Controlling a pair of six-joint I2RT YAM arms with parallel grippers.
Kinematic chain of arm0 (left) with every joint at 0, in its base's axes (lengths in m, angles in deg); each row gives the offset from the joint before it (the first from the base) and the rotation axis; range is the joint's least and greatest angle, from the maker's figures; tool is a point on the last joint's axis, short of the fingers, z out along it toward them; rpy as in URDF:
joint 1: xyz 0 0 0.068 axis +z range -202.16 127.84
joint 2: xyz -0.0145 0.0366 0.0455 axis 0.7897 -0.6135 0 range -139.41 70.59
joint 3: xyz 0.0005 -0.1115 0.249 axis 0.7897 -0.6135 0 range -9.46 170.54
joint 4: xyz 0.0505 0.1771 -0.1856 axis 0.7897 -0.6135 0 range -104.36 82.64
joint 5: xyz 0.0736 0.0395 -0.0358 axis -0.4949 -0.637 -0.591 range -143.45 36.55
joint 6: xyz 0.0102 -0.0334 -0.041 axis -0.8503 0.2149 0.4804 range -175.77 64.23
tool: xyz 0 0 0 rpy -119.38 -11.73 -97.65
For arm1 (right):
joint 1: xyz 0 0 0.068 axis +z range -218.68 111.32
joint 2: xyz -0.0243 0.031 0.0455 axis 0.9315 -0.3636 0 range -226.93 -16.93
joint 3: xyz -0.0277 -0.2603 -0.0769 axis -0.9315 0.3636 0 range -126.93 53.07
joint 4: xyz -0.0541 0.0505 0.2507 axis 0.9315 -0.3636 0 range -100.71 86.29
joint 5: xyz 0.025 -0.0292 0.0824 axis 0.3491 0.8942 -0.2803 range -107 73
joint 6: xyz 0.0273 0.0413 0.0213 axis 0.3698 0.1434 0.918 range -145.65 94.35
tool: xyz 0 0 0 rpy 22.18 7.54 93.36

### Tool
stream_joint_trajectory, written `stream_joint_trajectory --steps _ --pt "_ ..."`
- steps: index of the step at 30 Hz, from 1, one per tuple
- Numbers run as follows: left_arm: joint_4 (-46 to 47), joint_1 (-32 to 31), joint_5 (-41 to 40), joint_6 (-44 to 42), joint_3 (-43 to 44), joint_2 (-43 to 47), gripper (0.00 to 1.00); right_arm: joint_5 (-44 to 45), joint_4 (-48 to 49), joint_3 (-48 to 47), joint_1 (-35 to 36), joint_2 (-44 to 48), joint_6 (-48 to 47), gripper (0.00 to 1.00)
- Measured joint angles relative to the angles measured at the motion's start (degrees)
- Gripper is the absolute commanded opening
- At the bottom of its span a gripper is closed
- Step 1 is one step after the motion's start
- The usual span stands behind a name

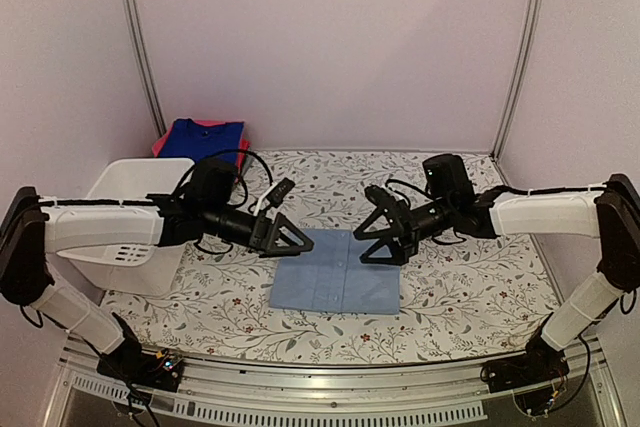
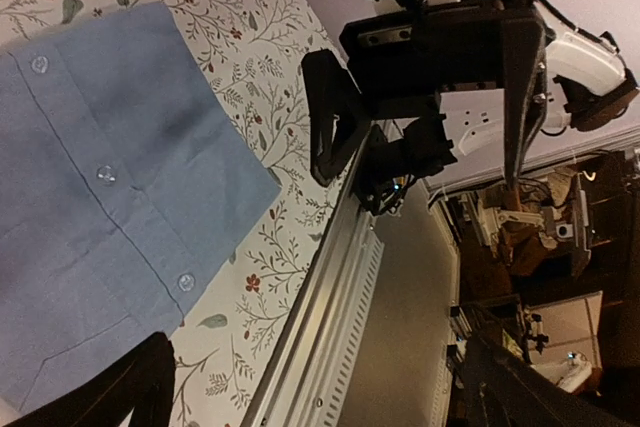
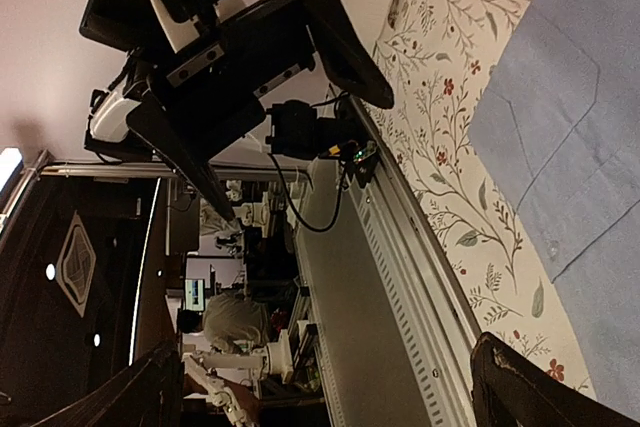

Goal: Fold and stack the mixed laundry pile
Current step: Smooth out the square-folded shirt at the center of the board.

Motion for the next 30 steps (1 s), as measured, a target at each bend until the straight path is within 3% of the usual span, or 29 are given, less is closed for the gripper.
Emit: stream_joint_trajectory --steps 6,15,21,25,30 --pt "8.8 -3.0 8.6 7.5 -2.3 -9.3 1.00 -4.7 9.7 3.5 4.5 -5.9 5.6 0.99" --pt "22.1 -2.3 12.2 15.4 -3.8 -24.7 1.00 -5.7 24.0 7.3 3.7 -21.0 11.9 0.99" --pt "24.6 0.0 12.4 17.0 -9.2 -25.4 1.00 -8.3 30.6 14.6 0.3 -22.4 10.9 0.99" --pt "15.0 1.9 10.4 11.6 -6.6 -21.1 1.00 -6.5 21.9 13.5 -1.1 -18.8 9.5 0.99" --pt "8.5 2.2 8.8 6.8 4.8 -19.7 1.00 -2.6 8.4 0.7 -2.1 -14.8 4.3 0.99"
